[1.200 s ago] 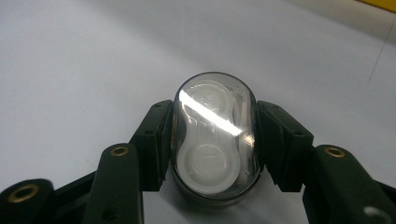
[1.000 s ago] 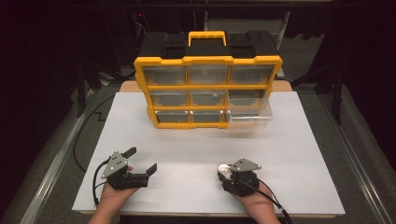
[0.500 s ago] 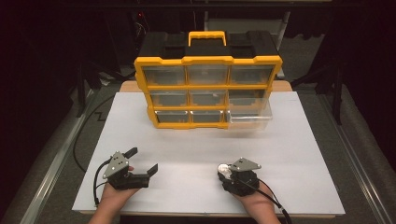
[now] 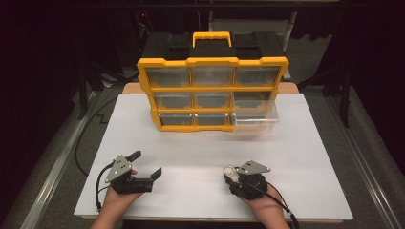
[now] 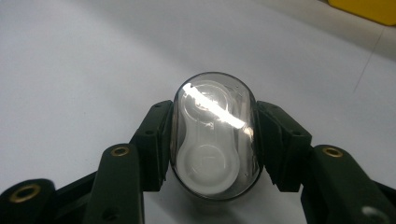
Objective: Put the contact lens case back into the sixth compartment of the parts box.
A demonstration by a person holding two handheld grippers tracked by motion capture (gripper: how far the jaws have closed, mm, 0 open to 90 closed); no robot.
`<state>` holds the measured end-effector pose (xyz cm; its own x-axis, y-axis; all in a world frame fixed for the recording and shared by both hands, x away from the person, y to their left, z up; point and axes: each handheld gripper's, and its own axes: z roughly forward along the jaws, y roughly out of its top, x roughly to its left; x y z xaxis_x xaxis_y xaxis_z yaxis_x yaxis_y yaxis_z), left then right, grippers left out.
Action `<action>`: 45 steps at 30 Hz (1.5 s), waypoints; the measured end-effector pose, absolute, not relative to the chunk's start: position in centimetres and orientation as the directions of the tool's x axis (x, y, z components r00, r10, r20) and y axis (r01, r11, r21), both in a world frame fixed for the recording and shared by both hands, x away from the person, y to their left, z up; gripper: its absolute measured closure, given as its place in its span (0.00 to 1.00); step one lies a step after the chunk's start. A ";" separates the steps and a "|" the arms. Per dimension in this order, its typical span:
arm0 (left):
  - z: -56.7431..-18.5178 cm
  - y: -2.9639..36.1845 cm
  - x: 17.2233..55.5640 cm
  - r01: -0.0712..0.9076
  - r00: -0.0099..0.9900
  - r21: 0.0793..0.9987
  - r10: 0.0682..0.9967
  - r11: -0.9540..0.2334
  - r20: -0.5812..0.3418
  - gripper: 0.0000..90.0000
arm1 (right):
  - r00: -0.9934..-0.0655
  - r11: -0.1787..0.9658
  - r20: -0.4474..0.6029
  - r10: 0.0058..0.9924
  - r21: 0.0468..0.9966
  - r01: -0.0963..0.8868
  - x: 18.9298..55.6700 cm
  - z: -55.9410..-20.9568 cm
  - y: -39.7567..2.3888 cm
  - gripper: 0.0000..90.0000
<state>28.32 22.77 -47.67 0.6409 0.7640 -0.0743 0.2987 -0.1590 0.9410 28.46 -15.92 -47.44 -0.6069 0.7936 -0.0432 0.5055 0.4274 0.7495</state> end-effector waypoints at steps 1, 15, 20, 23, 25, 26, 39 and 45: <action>-47.7 22.8 28.3 0.299 0.641 0.941 0.764 -0.159 -0.074 0.00 | -0.608 0.428 -0.044 0.793 0.751 0.503 28.5 -47.4 -16.0 0.55; -47.6 22.8 28.3 0.296 0.643 0.941 0.762 -0.161 -0.072 0.00 | -0.603 0.413 -0.031 0.797 0.757 0.506 28.7 -46.7 -17.9 0.55; -47.6 22.8 28.3 0.296 0.643 0.942 0.762 -0.159 -0.073 0.00 | -0.590 0.395 -0.022 0.807 0.762 0.513 28.9 -46.4 -19.1 0.55; -47.6 22.8 28.3 0.295 0.644 0.942 0.762 -0.159 -0.073 0.00 | -0.582 0.387 -0.018 0.813 0.764 0.517 28.9 -46.3 -19.9 0.55; -47.6 22.9 28.3 0.295 0.644 0.942 0.762 -0.160 -0.072 0.00 | -0.573 0.375 -0.010 0.820 0.765 0.523 29.0 -46.2 -20.3 0.55; -47.6 22.8 28.3 0.295 0.644 0.942 0.762 -0.160 -0.072 0.00 | -0.570 0.372 -0.009 0.821 0.766 0.524 29.0 -46.2 -20.5 0.55; -47.6 22.9 28.3 0.293 0.643 0.944 0.762 -0.153 -0.077 0.00 | -0.540 0.364 -0.021 0.842 0.760 0.538 29.5 -46.2 -22.3 0.55; -47.6 22.9 28.3 0.292 0.643 0.945 0.762 -0.149 -0.079 0.00 | -0.523 0.360 -0.029 0.852 0.757 0.545 29.7 -46.2 -23.3 0.55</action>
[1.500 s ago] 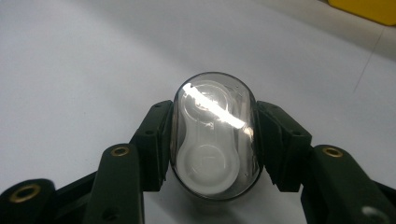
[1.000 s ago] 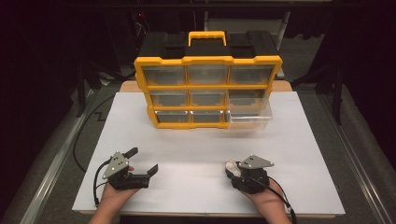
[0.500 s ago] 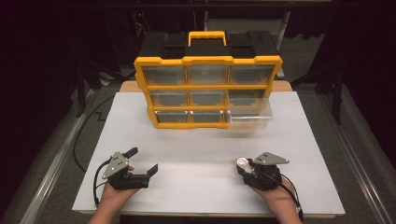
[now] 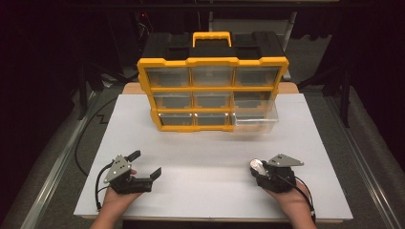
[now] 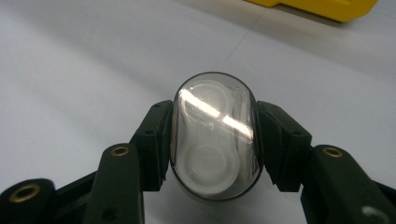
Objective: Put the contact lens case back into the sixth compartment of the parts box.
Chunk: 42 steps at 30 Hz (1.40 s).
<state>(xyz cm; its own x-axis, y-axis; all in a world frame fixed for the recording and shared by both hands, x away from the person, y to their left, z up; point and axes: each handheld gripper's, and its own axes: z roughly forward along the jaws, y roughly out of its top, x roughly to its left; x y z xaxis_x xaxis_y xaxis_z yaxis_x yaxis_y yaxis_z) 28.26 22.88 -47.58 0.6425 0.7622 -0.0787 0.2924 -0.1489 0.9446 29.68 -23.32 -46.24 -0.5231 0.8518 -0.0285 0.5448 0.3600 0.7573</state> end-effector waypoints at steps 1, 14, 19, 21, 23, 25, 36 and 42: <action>-47.6 22.9 28.3 0.292 0.642 0.945 0.762 -0.149 -0.078 0.00 | -0.518 0.359 -0.031 0.855 0.756 0.547 29.7 -46.3 -23.5 0.55; -47.6 22.9 28.3 0.289 0.646 0.945 0.760 -0.154 -0.074 0.00 | -0.535 0.379 -0.045 0.844 0.756 0.533 29.6 -46.0 -23.7 0.55; -47.6 22.8 28.4 0.289 0.651 0.944 0.756 -0.158 -0.072 0.00 | -0.552 0.403 -0.057 0.832 0.747 0.529 29.8 -45.5 -23.6 0.55; -47.6 22.8 28.4 0.288 0.653 0.944 0.754 -0.162 -0.070 0.00 | -0.551 0.405 -0.052 0.833 0.736 0.543 30.1 -45.4 -23.7 0.55; -47.6 22.8 28.4 0.287 0.654 0.944 0.753 -0.161 -0.071 0.00 | -0.558 0.426 -0.064 0.827 0.718 0.550 30.3 -45.3 -23.9 0.55; -47.6 22.8 28.4 0.286 0.655 0.945 0.752 -0.159 -0.072 0.00 | -0.572 0.437 -0.050 0.819 0.700 0.565 30.4 -45.2 -24.0 0.55; -47.6 22.6 28.3 0.284 0.657 0.946 0.750 -0.158 -0.072 0.00 | -0.643 0.530 -0.044 0.765 0.611 0.588 30.7 -44.3 -23.5 0.55; -47.6 22.6 28.3 0.278 0.663 0.947 0.746 -0.161 -0.068 0.00 | -0.659 0.544 -0.022 0.751 0.586 0.600 31.0 -43.5 -23.8 0.55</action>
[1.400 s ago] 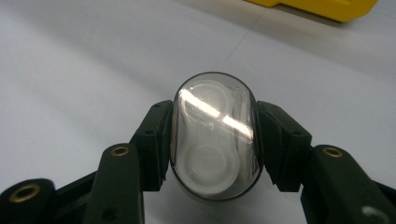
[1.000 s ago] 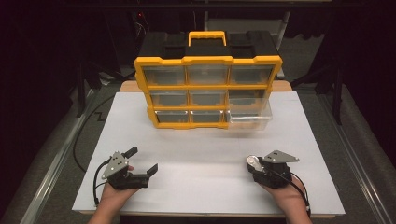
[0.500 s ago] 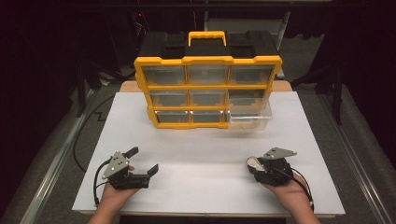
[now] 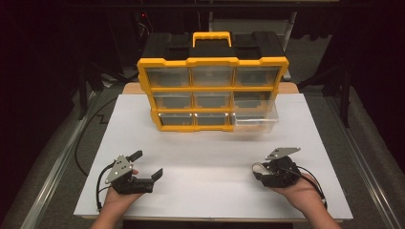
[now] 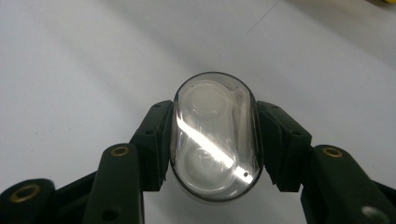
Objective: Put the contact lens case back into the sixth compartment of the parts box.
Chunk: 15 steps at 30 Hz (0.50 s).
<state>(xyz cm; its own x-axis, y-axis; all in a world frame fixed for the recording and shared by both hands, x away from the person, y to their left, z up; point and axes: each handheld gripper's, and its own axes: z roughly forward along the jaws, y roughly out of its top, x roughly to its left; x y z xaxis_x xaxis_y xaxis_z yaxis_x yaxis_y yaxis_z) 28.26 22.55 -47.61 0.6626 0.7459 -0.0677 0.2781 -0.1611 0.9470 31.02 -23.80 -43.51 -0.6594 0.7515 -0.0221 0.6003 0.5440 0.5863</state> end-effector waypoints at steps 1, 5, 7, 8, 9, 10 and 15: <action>-47.6 22.5 28.3 0.278 0.663 0.947 0.745 -0.162 -0.067 0.00 | -0.663 0.552 -0.027 0.748 0.581 0.598 31.2 -43.4 -23.9 0.55; -47.6 22.5 28.2 0.274 0.665 0.948 0.744 -0.163 -0.065 0.00 | -0.669 0.566 -0.028 0.743 0.558 0.606 31.4 -43.0 -24.0 0.55; -47.6 22.5 28.2 0.273 0.667 0.948 0.743 -0.163 -0.064 0.00 | -0.676 0.577 -0.027 0.736 0.547 0.606 31.6 -42.9 -24.0 0.55; -47.6 22.5 28.2 0.273 0.667 0.948 0.742 -0.164 -0.064 0.00 | -0.679 0.583 -0.028 0.733 0.541 0.607 31.6 -42.8 -24.0 0.55; -47.6 22.5 28.2 0.273 0.668 0.948 0.742 -0.166 -0.062 0.00 | -0.685 0.591 -0.029 0.728 0.534 0.605 31.7 -42.8 -24.0 0.55; -47.6 22.5 28.2 0.272 0.669 0.948 0.741 -0.166 -0.062 0.00 | -0.686 0.594 -0.027 0.727 0.526 0.609 31.7 -42.7 -24.0 0.55; -47.6 22.5 28.2 0.272 0.670 0.948 0.740 -0.168 -0.062 0.00 | -0.700 0.614 -0.021 0.714 0.499 0.612 31.9 -42.7 -23.9 0.55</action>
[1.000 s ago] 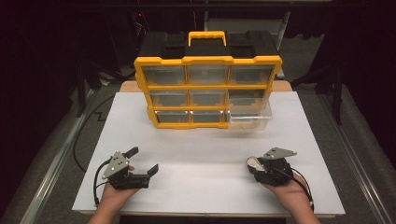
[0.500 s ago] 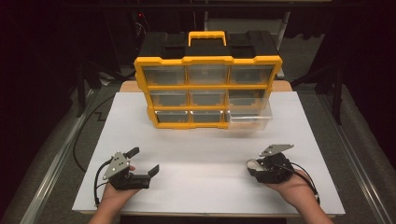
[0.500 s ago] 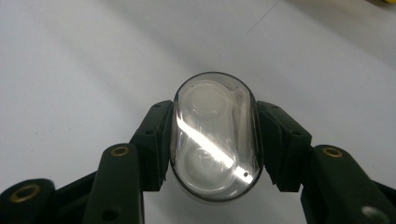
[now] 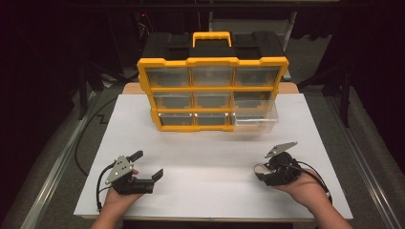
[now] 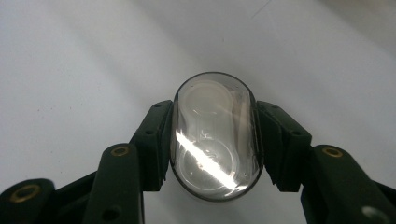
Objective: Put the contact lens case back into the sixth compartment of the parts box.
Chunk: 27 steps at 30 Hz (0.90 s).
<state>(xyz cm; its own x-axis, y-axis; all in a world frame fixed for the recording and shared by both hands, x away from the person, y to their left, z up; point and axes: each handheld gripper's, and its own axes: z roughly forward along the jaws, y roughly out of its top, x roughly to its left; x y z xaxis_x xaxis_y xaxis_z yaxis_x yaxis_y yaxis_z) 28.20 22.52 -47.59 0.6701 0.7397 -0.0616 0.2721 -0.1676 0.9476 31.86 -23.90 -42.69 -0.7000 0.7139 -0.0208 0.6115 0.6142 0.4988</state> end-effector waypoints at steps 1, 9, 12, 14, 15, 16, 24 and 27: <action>-47.6 22.5 28.2 0.271 0.671 0.948 0.739 -0.167 -0.062 0.00 | -0.706 0.622 -0.023 0.708 0.493 0.608 31.9 -42.7 -23.9 0.55; -47.6 22.4 28.2 0.262 0.674 0.950 0.737 -0.172 -0.052 0.00 | -0.731 0.661 -0.020 0.682 0.443 0.605 32.0 -42.9 -23.7 0.55; -47.6 22.4 28.1 0.260 0.674 0.949 0.737 -0.178 -0.047 0.00 | -0.738 0.672 -0.020 0.675 0.431 0.602 32.0 -42.9 -23.7 0.55; -47.5 22.4 28.0 0.256 0.674 0.951 0.738 -0.171 -0.049 0.00 | -0.740 0.674 -0.017 0.673 0.426 0.604 32.1 -42.9 -23.8 0.55; -47.4 22.4 28.0 0.255 0.674 0.952 0.737 -0.170 -0.049 0.00 | -0.743 0.678 -0.017 0.669 0.423 0.601 32.1 -42.9 -23.8 0.55; -47.4 22.3 27.9 0.254 0.674 0.952 0.737 -0.173 -0.046 0.00 | -0.748 0.684 -0.019 0.664 0.421 0.596 32.1 -42.9 -23.8 0.55; -47.5 22.1 27.9 0.250 0.673 0.951 0.738 -0.181 -0.037 0.00 | -0.752 0.690 -0.011 0.659 0.406 0.599 32.3 -42.6 -23.9 0.55; -47.5 22.2 28.0 0.252 0.675 0.950 0.737 -0.185 -0.035 0.00 | -0.761 0.697 -0.006 0.649 0.406 0.592 32.3 -42.4 -23.8 0.55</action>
<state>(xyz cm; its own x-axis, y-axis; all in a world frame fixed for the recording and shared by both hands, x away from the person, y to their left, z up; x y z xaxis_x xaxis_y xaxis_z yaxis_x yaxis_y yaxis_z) 28.03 22.15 -47.49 0.6751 0.7369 -0.0353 0.2519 -0.1852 0.9499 32.32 -23.79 -42.41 -0.7607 0.6491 -0.0057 0.5916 0.6968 0.4057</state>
